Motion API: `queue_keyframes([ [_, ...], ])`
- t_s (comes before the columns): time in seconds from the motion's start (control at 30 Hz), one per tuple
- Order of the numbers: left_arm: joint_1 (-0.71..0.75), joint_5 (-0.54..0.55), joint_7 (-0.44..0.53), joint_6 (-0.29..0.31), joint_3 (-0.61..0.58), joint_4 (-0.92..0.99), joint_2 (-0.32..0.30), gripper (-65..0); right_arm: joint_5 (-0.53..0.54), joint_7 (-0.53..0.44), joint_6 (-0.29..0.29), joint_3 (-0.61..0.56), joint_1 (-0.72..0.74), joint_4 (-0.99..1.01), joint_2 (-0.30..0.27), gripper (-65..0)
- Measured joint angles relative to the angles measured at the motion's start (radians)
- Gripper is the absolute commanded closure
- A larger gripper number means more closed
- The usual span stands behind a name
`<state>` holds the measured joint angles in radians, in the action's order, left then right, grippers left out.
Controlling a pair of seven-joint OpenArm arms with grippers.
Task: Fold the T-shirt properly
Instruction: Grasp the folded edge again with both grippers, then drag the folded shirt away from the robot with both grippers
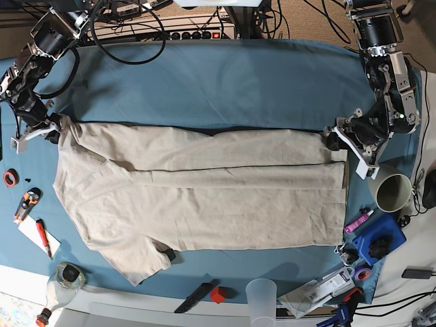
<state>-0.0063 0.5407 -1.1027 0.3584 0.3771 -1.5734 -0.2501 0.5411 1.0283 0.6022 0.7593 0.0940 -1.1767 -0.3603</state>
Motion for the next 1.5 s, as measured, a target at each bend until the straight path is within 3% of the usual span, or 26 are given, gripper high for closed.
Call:
queue_keyframes([
  [0.07, 0.002, 0.005, -0.003, 0.0, 0.0, 0.002, 0.0, -0.7, 0.002, 0.005, 0.0, 0.0, 0.0, 0.0, -0.003, 0.0],
  [0.1, 0.004, 0.005, 0.0, 0.001, -0.002, 0.003, 0.001, 0.0, 0.002, 0.008, 0.0, 0.0, 0.0, 0.0, -0.006, 0.0],
  [0.3, 0.008, 0.003, 0.027, 0.027, -0.002, 0.004, 0.003, 0.0, 0.046, 0.05, 0.008, 0.0, -0.003, 0.002, -0.029, 0.0],
  [0.4, 0.008, 0.048, -0.006, 0.027, -0.002, 0.004, 0.003, 0.0, 0.104, 0.102, 0.009, 0.0, -0.006, 0.004, -0.045, 0.0],
  [0.47, 0.008, 0.059, -0.016, 0.031, -0.002, 0.005, 0.003, 0.0, 0.124, 0.124, 0.044, 0.0, -0.008, 0.005, -0.056, 0.0],
  [0.63, 0.008, 0.071, -0.058, 0.031, 0.005, -0.003, -0.002, 0.0, 0.138, 0.136, 0.053, -0.001, -0.015, 0.005, -0.075, 0.0],
  [1.0, 0.022, 0.124, -0.095, 0.034, 0.064, -0.013, -0.106, 0.0, 0.156, 0.183, 0.054, 0.014, -0.061, -0.117, -0.094, 0.0],
  [1.2, 0.101, 0.175, -0.128, 0.066, 0.064, -0.05, -0.143, 0.0, 0.229, 0.306, 0.053, 0.025, -0.061, -0.21, -0.094, 0.0],
  [1.5, 0.281, 0.182, -0.117, 0.072, 0.166, -0.241, -0.143, 0.0, 0.272, 0.353, 0.053, 0.071, -0.119, -0.225, -0.094, 0.0],
])
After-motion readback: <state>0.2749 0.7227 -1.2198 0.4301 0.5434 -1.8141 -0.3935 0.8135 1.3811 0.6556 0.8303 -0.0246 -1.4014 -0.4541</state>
